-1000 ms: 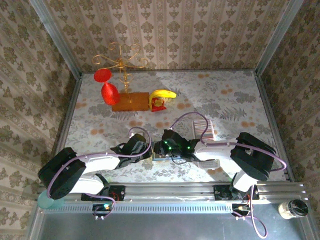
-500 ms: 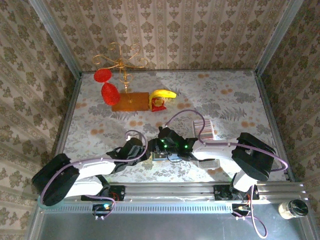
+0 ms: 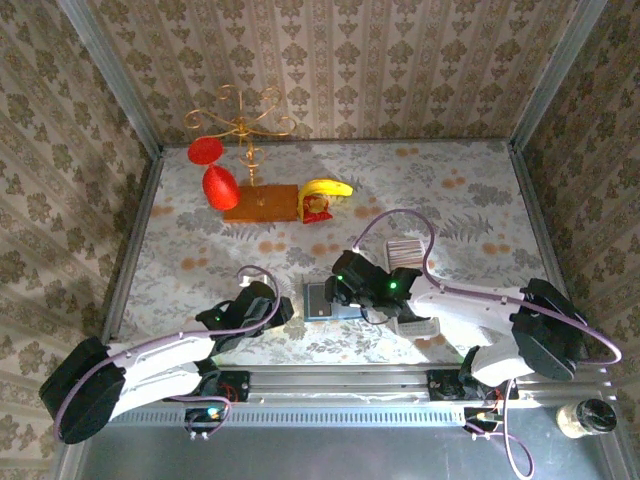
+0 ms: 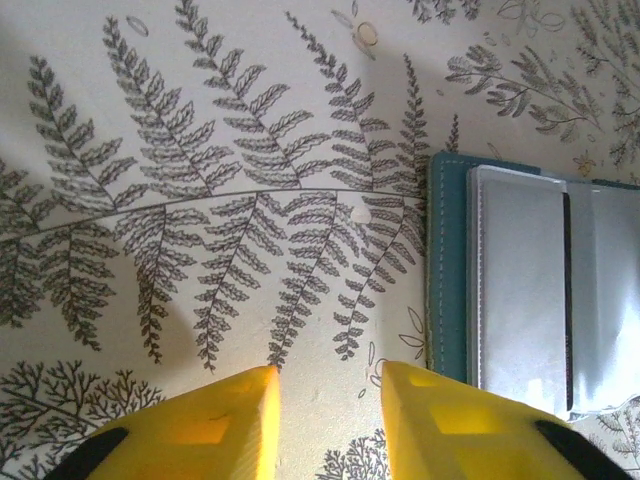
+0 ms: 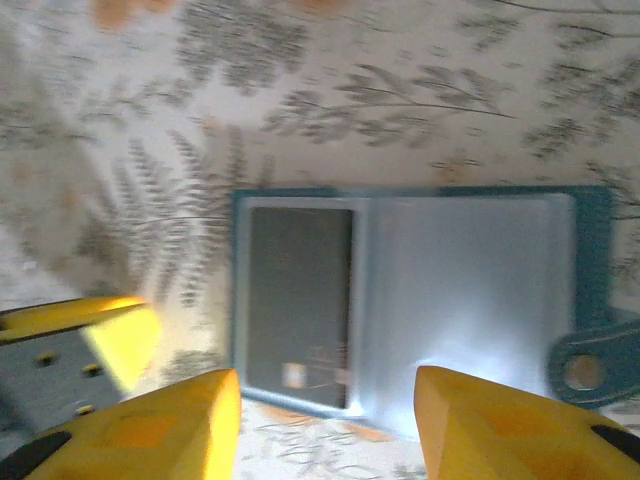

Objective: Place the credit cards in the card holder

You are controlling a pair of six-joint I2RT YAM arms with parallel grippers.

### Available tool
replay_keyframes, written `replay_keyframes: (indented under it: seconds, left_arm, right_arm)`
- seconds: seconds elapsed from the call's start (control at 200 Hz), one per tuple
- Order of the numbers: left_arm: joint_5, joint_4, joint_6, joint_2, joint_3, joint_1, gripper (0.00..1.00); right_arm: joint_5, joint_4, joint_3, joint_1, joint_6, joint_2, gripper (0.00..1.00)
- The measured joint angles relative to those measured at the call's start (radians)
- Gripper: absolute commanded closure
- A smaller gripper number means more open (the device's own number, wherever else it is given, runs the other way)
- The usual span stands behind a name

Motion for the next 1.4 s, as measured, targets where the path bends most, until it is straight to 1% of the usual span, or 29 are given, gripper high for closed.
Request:
replay_keyframes:
  seconds: [0.065,0.195,0.335,0.495,0.625,0.875,1.085,1.4]
  left_arm:
    - [0.011,0.002,0.007,0.016,0.000,0.000,0.60]
    - [0.016,0.008,0.012,0.042,0.013,0.000,0.60]
    - [0.017,0.011,0.021,0.070,0.026,0.001,0.61]
    - [0.018,0.010,0.038,0.111,0.046,0.002,0.66]
    - [0.015,0.011,0.045,0.141,0.060,0.002,0.72]
    - [0.014,0.041,0.054,0.193,0.079,0.002,0.75]
    - [0.015,0.074,0.054,0.236,0.093,0.000,0.79]
    - [0.027,0.194,0.054,0.308,0.095,-0.002,0.84]
  right_arm:
    - [-0.008,-0.016,-0.002,-0.013,-0.003,0.028,0.50]
    - [-0.024,-0.019,-0.002,-0.018,-0.014,0.079,0.49]
    - [-0.025,-0.024,-0.002,-0.018,-0.021,0.096,0.49]
    - [-0.025,-0.041,-0.002,-0.019,-0.025,0.122,0.48]
    - [-0.025,-0.062,0.001,-0.019,-0.029,0.153,0.47]
    - [-0.034,-0.063,0.013,-0.019,-0.032,0.177,0.46]
    - [-0.068,-0.015,0.021,-0.018,-0.023,0.195,0.42]
    - [-0.127,0.095,0.021,-0.018,0.019,0.216,0.42]
